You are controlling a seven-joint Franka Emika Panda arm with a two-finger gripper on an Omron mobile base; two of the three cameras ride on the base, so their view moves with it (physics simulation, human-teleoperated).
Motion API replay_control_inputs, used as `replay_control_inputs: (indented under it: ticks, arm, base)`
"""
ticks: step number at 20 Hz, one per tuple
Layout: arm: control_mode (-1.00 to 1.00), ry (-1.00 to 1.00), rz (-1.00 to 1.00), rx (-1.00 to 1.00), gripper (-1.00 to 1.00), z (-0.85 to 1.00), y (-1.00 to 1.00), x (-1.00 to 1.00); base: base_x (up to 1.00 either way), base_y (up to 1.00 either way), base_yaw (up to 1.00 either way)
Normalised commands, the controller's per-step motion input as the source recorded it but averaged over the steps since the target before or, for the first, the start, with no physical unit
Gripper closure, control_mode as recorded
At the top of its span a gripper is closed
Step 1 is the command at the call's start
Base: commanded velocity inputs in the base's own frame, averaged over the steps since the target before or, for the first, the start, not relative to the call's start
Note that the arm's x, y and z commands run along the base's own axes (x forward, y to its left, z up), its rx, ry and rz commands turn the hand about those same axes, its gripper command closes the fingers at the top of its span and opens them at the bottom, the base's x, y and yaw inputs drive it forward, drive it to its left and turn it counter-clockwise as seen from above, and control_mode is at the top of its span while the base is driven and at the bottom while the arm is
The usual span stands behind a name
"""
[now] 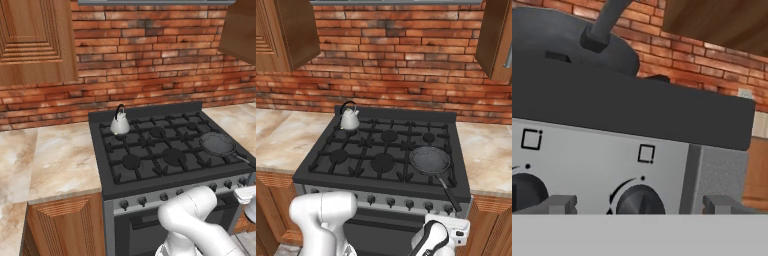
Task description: Pick the pan from the cabinet and place it on the stove. Then turn on the stove burner for the pan.
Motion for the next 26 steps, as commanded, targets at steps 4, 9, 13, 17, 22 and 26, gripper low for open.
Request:
replay_control_inputs:
  ticks: [4,9,13,17,22,26]
  arm:
    - [-1.0,0.0,0.0,-0.02,-1.0,-0.1,0.0,0.15]
    - [-1.0,0.0,0.0,-0.01,-1.0,-0.11,0.0,0.1]
    - [-1.0,0.0,0.0,0.0,-1.0,-0.18,-0.03,0.02]
    - [-1.0,0.0,0.0,0.0,-1.0,-0.16,-0.02,0.02]
    - [-1.0,0.0,0.0,0.0,-1.0,-0.07,-0.01,0.01]
    - [-1.0,-0.01,0.0,0.0,-1.0,0.0,0.0,0.0]
  base:
    - [0.0,0.0,0.0]
    - [0.0,0.0,0.0]
    - [0.0,0.0,0.0]
    - [0.0,0.0,0.0]
    - [0.0,0.0,0.0]
    - [0.0,0.0,0.0]
